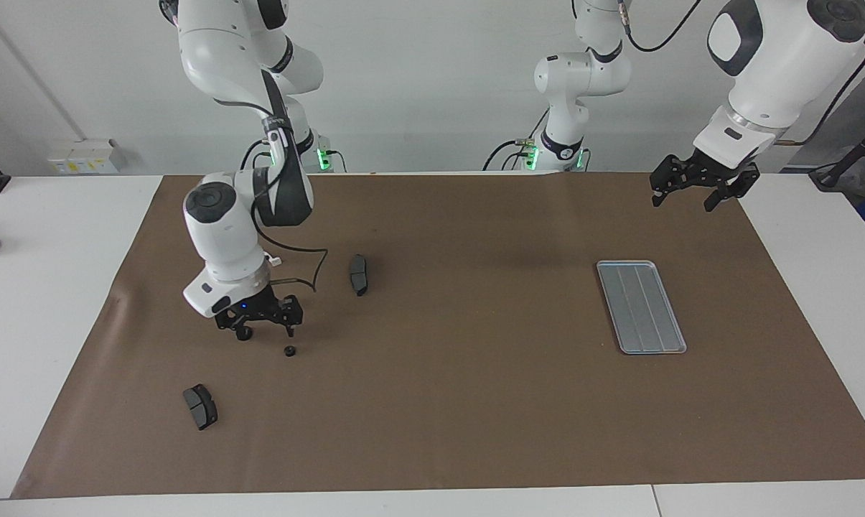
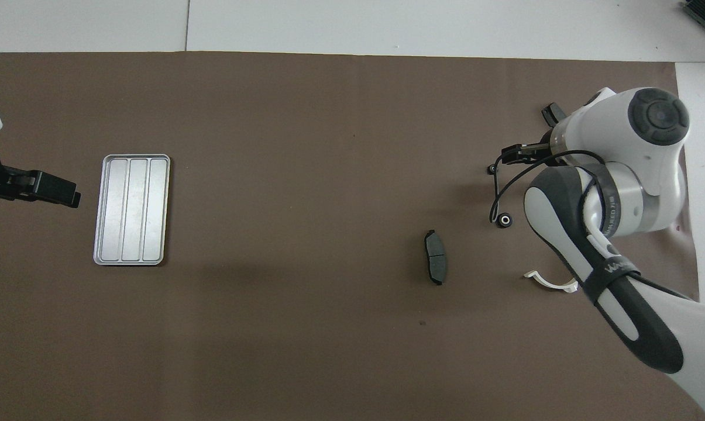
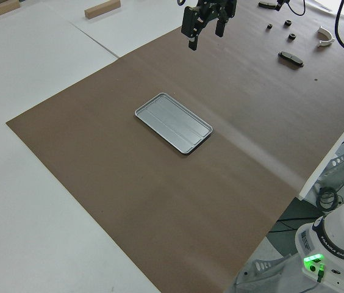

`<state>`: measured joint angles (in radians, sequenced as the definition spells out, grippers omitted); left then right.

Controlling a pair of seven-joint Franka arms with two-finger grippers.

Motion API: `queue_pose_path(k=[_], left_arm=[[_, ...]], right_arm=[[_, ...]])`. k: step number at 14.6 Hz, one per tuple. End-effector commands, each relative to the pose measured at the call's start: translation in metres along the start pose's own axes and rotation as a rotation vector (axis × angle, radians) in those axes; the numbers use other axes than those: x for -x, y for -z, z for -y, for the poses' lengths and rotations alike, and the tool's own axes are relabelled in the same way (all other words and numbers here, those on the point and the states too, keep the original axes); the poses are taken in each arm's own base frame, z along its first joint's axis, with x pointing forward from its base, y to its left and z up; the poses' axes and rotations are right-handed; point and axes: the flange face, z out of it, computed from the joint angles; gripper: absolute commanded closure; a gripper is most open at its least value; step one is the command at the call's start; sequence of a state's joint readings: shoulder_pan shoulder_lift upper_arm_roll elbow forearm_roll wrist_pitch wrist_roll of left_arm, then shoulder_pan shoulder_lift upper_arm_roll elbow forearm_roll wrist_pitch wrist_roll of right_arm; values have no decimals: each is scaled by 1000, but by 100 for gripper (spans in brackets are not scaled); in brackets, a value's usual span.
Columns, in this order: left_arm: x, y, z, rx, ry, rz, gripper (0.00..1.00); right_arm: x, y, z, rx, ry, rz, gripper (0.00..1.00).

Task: Place bearing gear from tray to pile

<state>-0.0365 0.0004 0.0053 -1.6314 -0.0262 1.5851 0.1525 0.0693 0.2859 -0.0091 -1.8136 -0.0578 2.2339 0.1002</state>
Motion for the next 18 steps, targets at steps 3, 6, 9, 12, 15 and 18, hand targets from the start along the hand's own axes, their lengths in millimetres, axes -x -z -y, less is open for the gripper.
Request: queue_pose_path(k=[3, 6, 9, 12, 15, 18], left_arm=[[5, 5, -2, 12, -1, 7, 0], [5, 4, -1, 12, 1, 4, 0], [4, 6, 2, 7, 22, -10, 0], [5, 7, 2, 11, 58, -7, 0], [7, 9, 2, 8, 51, -13, 0], [7, 8, 1, 9, 53, -11, 0]], right_arm=[[19, 90, -33, -5, -139, 12, 0], [43, 159, -52, 0, -171, 31, 0], [61, 226, -76, 6, -208, 61, 0], [67, 231, -91, 14, -214, 97, 0], [73, 222, -89, -22, -210, 135, 0], [73, 223, -80, -28, -190, 132, 0]])
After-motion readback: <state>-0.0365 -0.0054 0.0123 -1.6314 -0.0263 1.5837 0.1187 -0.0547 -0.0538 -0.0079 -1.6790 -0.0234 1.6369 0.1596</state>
